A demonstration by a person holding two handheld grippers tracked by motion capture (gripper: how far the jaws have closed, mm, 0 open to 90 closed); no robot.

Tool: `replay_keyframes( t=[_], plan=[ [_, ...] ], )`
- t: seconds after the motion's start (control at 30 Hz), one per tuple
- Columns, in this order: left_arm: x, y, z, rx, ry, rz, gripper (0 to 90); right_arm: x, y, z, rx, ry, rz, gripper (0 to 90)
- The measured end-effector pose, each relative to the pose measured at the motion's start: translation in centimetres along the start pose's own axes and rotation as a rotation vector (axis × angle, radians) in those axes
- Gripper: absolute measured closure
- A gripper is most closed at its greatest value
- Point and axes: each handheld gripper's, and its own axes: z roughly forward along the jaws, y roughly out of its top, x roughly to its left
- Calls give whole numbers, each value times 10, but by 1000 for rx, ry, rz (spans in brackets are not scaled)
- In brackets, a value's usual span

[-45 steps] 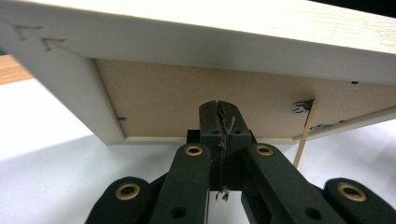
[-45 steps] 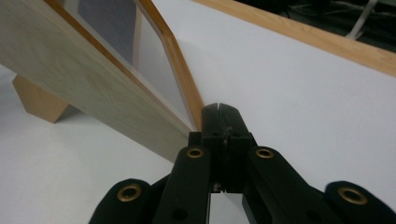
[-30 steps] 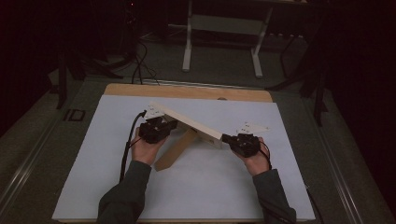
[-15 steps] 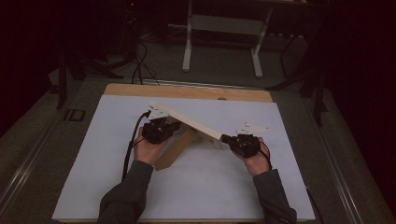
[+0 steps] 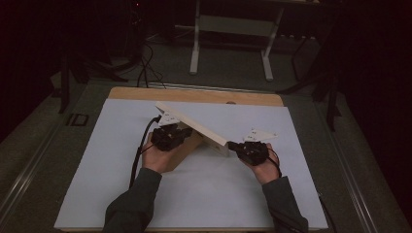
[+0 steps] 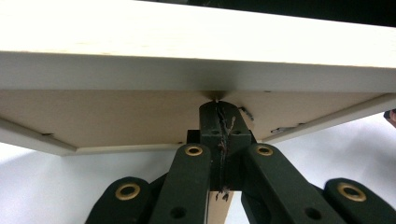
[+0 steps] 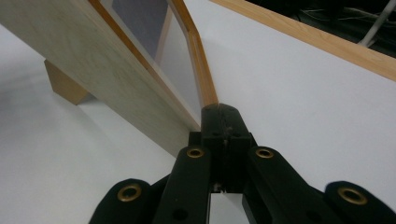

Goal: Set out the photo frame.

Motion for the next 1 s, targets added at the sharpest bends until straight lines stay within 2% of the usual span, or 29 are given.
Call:
replay_keyframes(
  t=[0.27,0.47,0.77,1.0],
  plan=[
    [-4,1,-3,-6,-7,7,900,3,1,-1,2,1,-13,900],
    [-11,2,-1,12,-15,39,900,6,3,-2,3,1,-26,900],
    [-9,2,6,35,-9,45,900,12,6,-2,0,17,-42,900],
    [-5,2,10,53,-4,49,900,21,8,0,7,40,-73,900]
  ],
)
